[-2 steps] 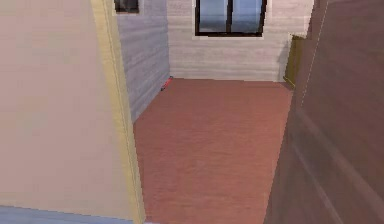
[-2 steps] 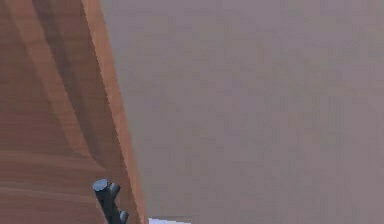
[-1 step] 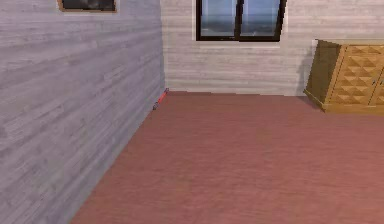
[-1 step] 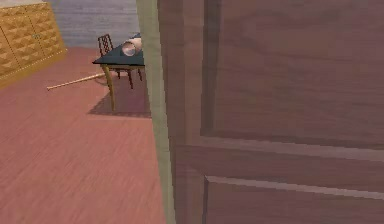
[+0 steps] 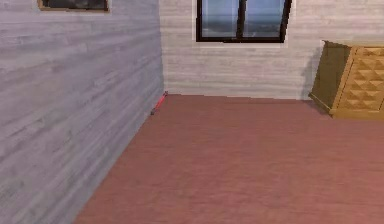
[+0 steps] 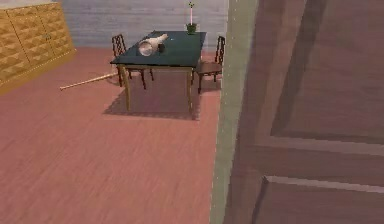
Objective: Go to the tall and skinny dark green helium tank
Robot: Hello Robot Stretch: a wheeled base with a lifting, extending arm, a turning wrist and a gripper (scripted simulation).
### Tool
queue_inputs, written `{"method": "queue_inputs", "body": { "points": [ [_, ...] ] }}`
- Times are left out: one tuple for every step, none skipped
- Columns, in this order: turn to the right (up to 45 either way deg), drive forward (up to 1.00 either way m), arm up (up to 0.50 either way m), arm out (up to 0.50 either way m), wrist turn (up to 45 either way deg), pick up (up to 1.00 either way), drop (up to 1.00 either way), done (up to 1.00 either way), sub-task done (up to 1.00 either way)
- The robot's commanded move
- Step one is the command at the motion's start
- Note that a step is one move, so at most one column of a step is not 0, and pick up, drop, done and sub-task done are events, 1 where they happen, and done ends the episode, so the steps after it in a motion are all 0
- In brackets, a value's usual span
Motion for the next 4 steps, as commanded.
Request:
{"method": "queue_inputs", "body": {
  "points": [
    [45.0,0.00,0.00,0.00,0.0,0.00,0.00,0.00,0.00],
    [0.0,0.55,0.00,0.00,0.0,0.00,0.00,0.00,0.00],
    [45.0,0.00,0.00,0.00,0.0,0.00,0.00,0.00,0.00],
    [3.0,0.00,0.00,0.00,0.0,0.00,0.00,0.00,0.00]
  ]
}}
